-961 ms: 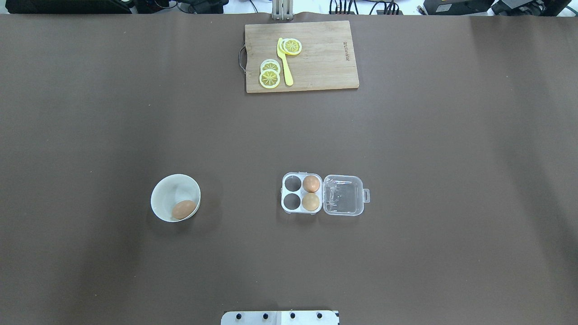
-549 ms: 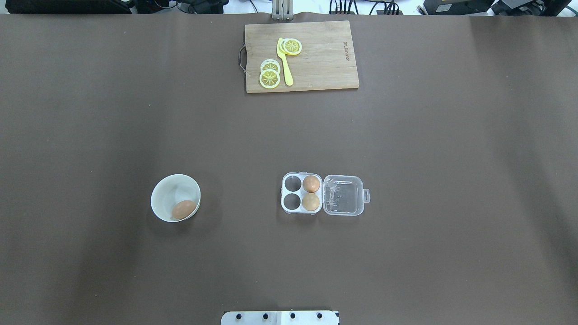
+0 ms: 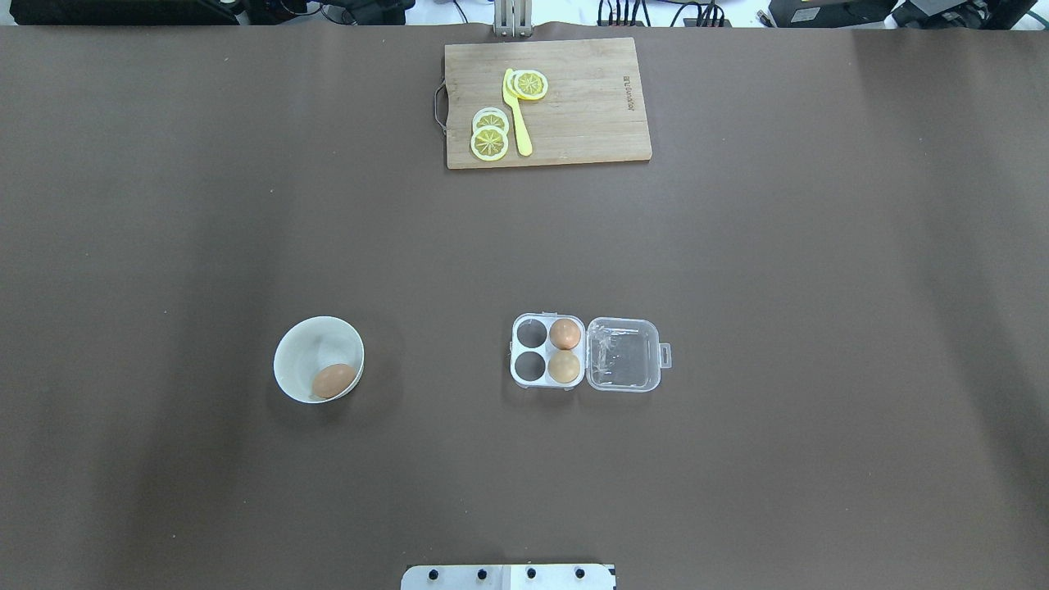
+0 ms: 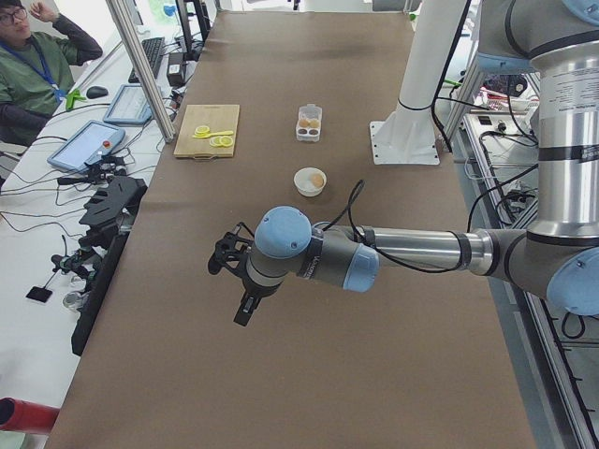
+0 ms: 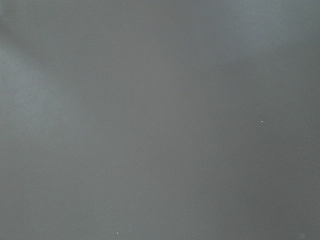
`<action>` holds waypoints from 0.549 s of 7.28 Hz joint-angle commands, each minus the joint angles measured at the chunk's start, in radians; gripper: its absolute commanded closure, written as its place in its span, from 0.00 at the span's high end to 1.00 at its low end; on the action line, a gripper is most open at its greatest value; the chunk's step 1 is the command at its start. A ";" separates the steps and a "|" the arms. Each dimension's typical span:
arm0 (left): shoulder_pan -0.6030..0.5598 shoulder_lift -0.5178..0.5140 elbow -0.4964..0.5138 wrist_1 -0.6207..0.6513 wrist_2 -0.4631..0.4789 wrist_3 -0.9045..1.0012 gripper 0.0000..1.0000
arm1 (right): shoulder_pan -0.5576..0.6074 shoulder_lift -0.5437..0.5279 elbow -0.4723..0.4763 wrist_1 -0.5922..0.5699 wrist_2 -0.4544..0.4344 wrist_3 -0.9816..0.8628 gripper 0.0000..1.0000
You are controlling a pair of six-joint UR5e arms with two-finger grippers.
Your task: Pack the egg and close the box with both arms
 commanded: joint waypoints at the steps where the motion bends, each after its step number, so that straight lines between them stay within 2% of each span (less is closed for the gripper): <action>1: 0.003 -0.015 0.007 -0.079 -0.066 -0.008 0.98 | -0.022 0.005 0.001 0.031 0.006 0.077 1.00; 2: 0.063 -0.023 0.001 -0.084 -0.067 -0.012 0.98 | -0.052 0.006 0.019 0.042 0.007 0.132 1.00; 4: 0.101 -0.023 0.000 -0.140 -0.079 -0.067 0.99 | -0.141 0.041 0.072 0.046 0.003 0.340 1.00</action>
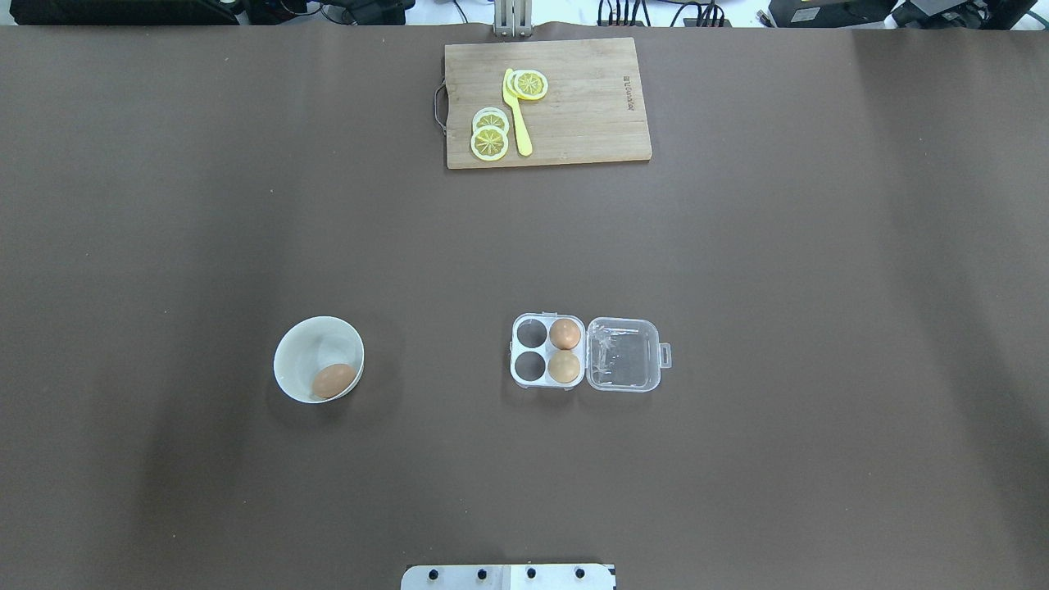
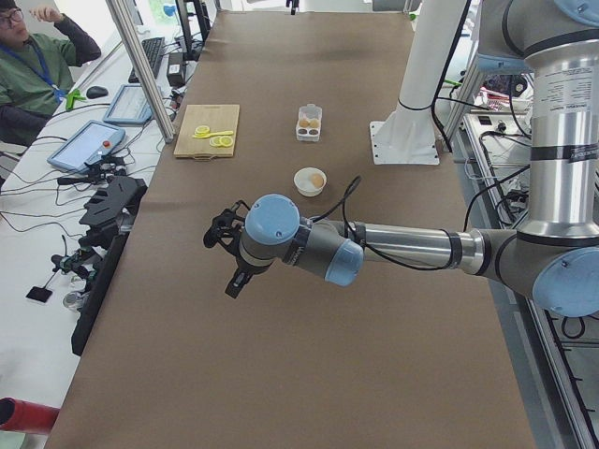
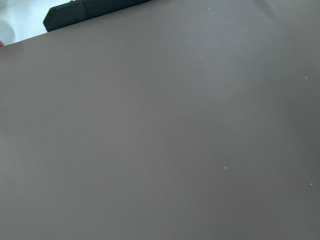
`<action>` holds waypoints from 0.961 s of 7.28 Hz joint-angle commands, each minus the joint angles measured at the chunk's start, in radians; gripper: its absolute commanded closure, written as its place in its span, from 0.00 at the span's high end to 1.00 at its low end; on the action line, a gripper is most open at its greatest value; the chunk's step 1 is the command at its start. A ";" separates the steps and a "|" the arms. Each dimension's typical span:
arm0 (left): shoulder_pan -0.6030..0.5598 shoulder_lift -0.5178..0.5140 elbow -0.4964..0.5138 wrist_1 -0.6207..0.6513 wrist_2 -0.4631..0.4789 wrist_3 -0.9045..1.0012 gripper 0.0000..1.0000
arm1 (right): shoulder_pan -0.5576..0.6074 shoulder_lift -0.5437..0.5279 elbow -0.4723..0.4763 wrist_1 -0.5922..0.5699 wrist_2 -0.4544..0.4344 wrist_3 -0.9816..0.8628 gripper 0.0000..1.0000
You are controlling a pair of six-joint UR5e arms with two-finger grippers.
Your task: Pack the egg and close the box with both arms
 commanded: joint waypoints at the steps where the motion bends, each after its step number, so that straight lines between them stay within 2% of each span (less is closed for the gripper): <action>1: 0.055 -0.003 -0.005 -0.119 0.002 -0.190 1.00 | -0.105 0.033 0.059 0.004 -0.007 0.232 1.00; 2: 0.121 -0.003 -0.005 -0.200 0.008 -0.314 1.00 | -0.151 0.057 0.073 0.004 -0.010 0.352 1.00; 3: 0.177 -0.003 -0.021 -0.213 0.008 -0.383 1.00 | -0.217 0.079 0.096 0.002 -0.034 0.454 1.00; 6: 0.340 -0.006 -0.133 -0.225 0.020 -0.700 0.99 | -0.429 0.090 0.211 0.002 -0.195 0.744 1.00; 7: 0.421 -0.017 -0.179 -0.226 0.089 -0.801 0.99 | -0.463 0.109 0.228 0.002 -0.207 0.813 1.00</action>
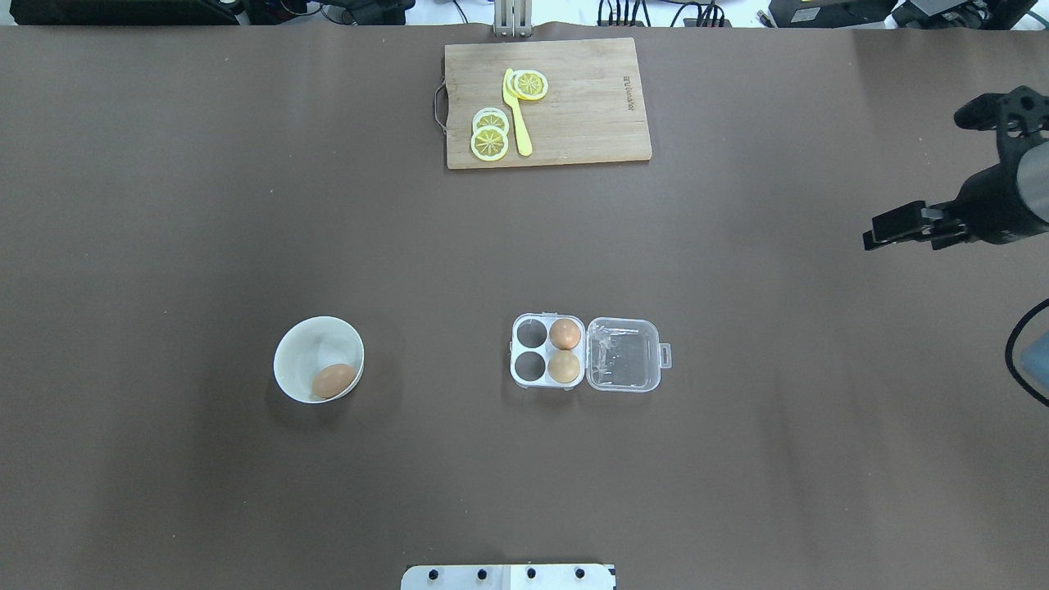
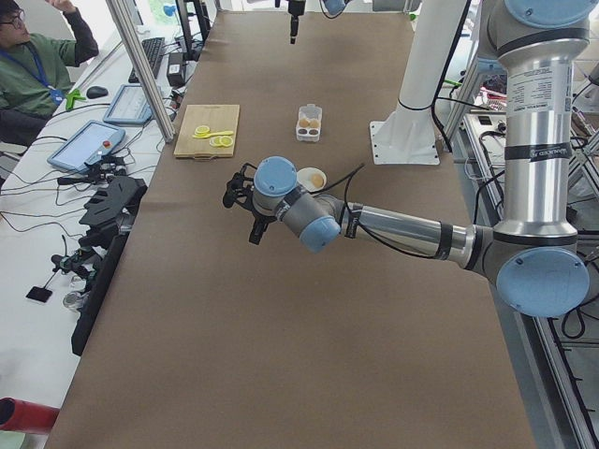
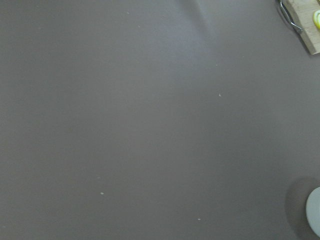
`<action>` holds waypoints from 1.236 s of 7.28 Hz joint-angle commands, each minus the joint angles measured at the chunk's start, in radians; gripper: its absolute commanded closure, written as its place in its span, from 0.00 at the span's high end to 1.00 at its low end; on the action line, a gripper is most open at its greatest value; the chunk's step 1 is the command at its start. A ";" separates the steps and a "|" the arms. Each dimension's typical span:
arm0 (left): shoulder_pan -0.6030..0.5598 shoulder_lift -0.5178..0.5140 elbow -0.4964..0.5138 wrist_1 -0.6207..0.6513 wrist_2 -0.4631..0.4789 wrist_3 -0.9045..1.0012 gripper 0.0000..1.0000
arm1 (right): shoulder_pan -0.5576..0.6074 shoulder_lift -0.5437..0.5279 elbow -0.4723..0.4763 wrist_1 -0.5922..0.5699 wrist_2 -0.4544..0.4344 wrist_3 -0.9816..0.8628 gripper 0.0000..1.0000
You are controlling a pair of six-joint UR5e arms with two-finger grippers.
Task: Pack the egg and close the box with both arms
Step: 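Move the left gripper to the white bowl while the right approaches the lid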
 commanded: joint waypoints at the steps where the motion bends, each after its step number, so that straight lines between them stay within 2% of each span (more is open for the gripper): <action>1: 0.165 -0.031 -0.094 -0.002 0.099 -0.201 0.99 | -0.118 0.026 0.043 0.000 -0.085 0.151 1.00; 3: 0.279 -0.072 -0.121 -0.002 0.150 -0.299 0.99 | -0.222 0.055 0.060 0.001 -0.151 0.263 1.00; 5: 0.383 -0.121 -0.119 -0.002 0.227 -0.325 0.99 | -0.360 0.106 0.060 0.028 -0.269 0.394 1.00; 6: 0.425 -0.150 -0.118 -0.002 0.251 -0.335 0.99 | -0.396 0.105 0.054 0.085 -0.298 0.435 1.00; 8: 0.535 -0.208 -0.112 -0.002 0.340 -0.401 0.98 | -0.439 0.106 0.053 0.125 -0.310 0.471 0.98; 9: 0.581 -0.224 -0.104 -0.001 0.372 -0.402 0.96 | -0.451 0.105 0.028 0.204 -0.321 0.497 0.94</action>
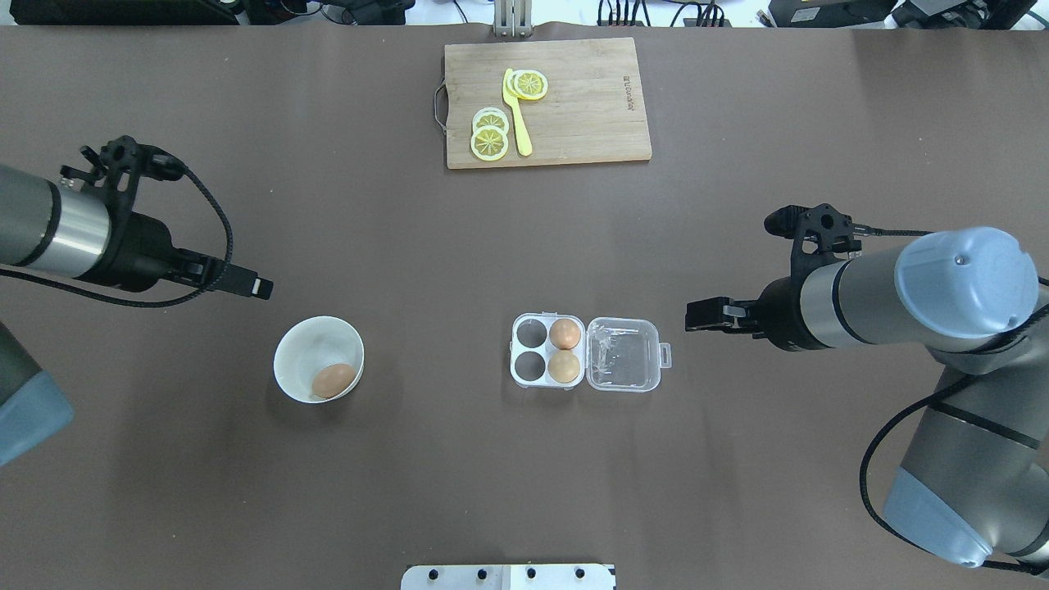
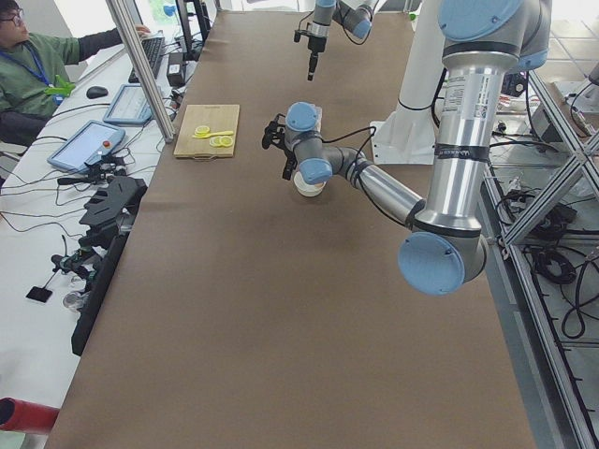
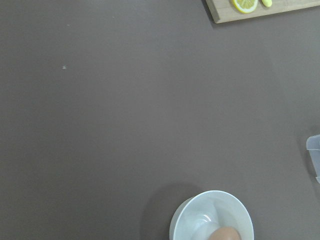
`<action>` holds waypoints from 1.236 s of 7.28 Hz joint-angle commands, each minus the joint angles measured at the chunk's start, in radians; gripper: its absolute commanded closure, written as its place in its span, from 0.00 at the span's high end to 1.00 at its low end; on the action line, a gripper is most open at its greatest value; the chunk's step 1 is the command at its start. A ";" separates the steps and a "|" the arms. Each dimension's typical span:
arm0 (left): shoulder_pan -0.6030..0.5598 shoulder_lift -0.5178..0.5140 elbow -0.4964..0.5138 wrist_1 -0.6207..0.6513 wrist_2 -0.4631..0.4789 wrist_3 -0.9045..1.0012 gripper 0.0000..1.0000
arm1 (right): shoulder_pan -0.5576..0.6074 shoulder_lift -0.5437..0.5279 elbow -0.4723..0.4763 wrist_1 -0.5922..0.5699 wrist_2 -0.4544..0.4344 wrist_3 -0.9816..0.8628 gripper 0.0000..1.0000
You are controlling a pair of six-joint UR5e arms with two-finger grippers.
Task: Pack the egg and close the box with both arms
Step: 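Move the left gripper to the white bowl while the right approaches the lid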
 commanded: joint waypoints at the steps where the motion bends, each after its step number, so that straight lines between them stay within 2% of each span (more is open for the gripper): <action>1: 0.105 -0.028 0.015 0.000 0.100 -0.015 0.88 | -0.028 -0.009 -0.050 0.156 -0.015 0.066 0.88; 3: 0.167 -0.041 0.049 0.000 0.177 -0.013 0.84 | -0.034 -0.025 -0.121 0.308 -0.018 0.089 0.80; 5: 0.202 -0.056 0.078 0.000 0.221 -0.010 0.83 | -0.036 -0.052 -0.159 0.409 -0.018 0.094 0.80; 7: 0.205 -0.058 0.101 0.000 0.223 -0.001 0.76 | -0.036 -0.061 -0.161 0.416 -0.021 0.094 0.81; 9: 0.234 -0.059 0.115 0.000 0.225 -0.001 0.74 | -0.036 -0.061 -0.159 0.416 -0.024 0.096 0.82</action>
